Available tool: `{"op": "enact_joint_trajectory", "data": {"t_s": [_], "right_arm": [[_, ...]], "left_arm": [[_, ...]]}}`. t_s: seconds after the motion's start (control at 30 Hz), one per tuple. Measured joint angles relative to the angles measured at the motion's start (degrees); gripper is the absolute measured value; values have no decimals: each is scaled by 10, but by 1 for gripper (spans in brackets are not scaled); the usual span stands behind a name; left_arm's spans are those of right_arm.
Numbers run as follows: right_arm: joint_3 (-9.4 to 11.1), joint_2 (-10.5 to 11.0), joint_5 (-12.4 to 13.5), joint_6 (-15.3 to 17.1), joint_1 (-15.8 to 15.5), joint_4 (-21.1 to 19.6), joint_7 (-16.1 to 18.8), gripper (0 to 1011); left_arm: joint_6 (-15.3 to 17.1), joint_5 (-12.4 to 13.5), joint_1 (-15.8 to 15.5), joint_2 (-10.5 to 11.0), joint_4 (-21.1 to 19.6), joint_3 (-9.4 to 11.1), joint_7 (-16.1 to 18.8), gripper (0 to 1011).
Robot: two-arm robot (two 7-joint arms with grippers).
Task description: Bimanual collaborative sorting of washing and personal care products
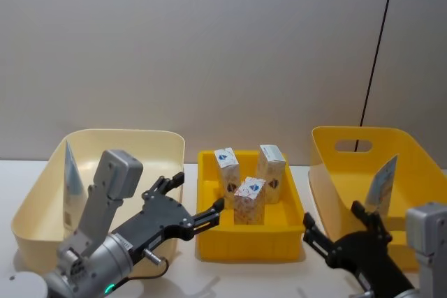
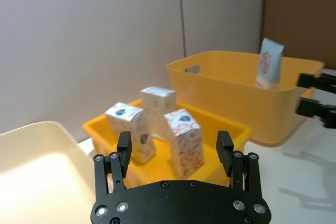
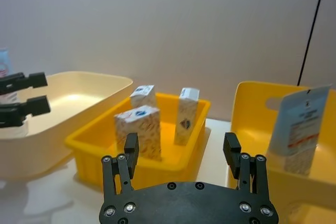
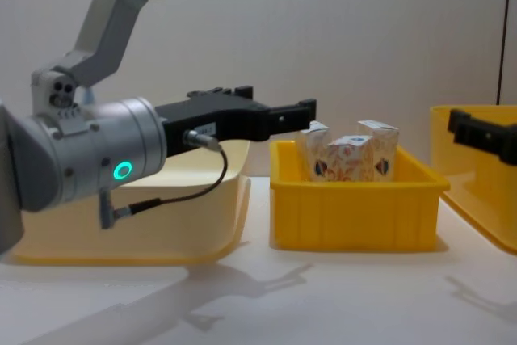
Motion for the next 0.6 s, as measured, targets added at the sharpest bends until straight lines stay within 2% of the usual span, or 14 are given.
{"op": "enact_joint_trajectory", "data": {"t_s": [0.17, 0.6], "right_arm": [[-8, 6, 6, 3, -14, -8, 1, 1001], [-9, 8, 6, 4, -17, -9, 1, 1001]], "left_arm": [[0, 23, 23, 10, -21, -2, 41, 1003], [0, 77, 76, 34, -72, -7, 138, 1003]]}}
